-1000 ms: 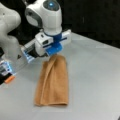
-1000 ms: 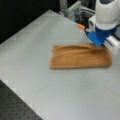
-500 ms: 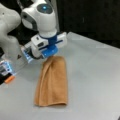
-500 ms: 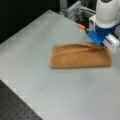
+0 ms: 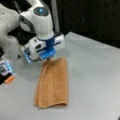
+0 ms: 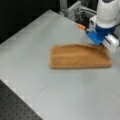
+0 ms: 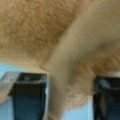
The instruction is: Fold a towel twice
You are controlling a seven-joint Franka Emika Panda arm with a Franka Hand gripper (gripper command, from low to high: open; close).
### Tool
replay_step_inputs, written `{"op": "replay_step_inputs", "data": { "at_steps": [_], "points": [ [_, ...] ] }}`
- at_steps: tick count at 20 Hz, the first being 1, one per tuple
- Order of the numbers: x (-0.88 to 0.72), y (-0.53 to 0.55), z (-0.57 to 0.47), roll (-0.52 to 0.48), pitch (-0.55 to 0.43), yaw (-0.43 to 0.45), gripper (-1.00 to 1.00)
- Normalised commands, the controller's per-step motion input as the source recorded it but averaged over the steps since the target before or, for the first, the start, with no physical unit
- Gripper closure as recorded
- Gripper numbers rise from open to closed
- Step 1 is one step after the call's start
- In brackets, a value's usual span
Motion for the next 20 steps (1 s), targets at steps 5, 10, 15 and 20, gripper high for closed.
{"op": "replay_step_inputs", "data": {
  "at_steps": [5,10,15,20],
  "points": [
    [-0.26,0.05,-0.16,0.152,-0.221,-0.065,-1.0],
    [-0.27,0.06,-0.15,0.144,-0.216,-0.061,-1.0],
    [-0.23,0.18,0.05,0.118,-0.142,-0.101,-1.0],
    [-0.04,0.4,0.18,0.042,-0.039,-0.135,-1.0]
  ]
}}
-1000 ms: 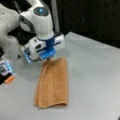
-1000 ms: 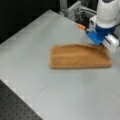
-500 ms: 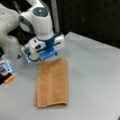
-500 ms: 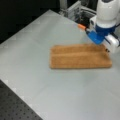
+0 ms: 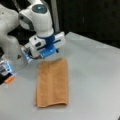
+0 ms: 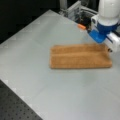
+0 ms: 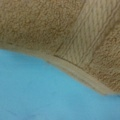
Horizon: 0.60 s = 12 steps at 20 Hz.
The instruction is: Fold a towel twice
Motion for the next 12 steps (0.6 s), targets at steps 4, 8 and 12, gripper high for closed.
{"op": "replay_step_inputs", "data": {
  "at_steps": [4,8,12],
  "points": [
    [0.1,0.38,0.09,-0.029,0.056,-0.119,-1.0],
    [0.23,0.29,-0.02,-0.111,0.123,-0.067,-1.0],
    [0.32,0.24,-0.05,-0.199,0.159,-0.059,-1.0]
  ]
}}
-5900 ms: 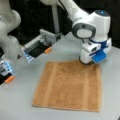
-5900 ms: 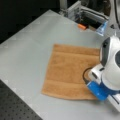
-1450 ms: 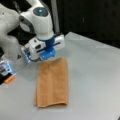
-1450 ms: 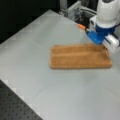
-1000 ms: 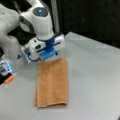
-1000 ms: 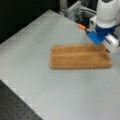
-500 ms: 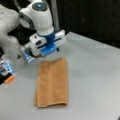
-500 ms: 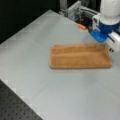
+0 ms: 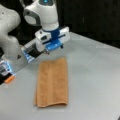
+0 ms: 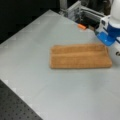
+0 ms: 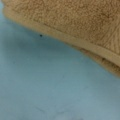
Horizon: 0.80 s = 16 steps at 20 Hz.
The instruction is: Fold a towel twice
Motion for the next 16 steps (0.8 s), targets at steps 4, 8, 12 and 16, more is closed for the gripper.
{"op": "replay_step_inputs", "data": {
  "at_steps": [4,8,12,16],
  "points": [
    [0.38,0.19,-0.05,-0.273,0.158,-0.005,-1.0],
    [0.4,0.13,-0.01,-0.314,0.136,0.081,-1.0],
    [0.39,0.07,0.09,-0.32,0.136,0.132,-1.0],
    [0.37,0.08,0.03,-0.321,0.102,0.169,-1.0]
  ]
}}
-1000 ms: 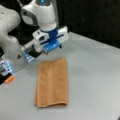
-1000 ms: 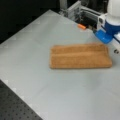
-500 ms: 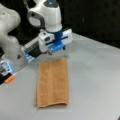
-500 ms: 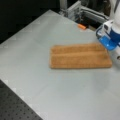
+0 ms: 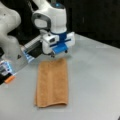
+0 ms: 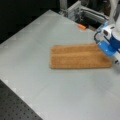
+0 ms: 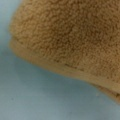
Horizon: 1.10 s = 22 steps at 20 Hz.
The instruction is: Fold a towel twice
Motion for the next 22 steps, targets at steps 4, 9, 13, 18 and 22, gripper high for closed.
{"op": "replay_step_inputs", "data": {
  "at_steps": [4,9,13,18,22],
  "points": [
    [0.37,0.17,-0.08,-0.241,0.055,0.094,-1.0],
    [0.33,0.23,-0.08,-0.13,0.028,0.027,-1.0],
    [0.22,0.24,-0.03,-0.053,0.03,-0.032,-1.0],
    [0.1,0.2,-0.02,-0.01,0.039,-0.074,-1.0],
    [0.01,0.18,-0.04,-0.017,0.049,-0.105,-1.0]
  ]
}}
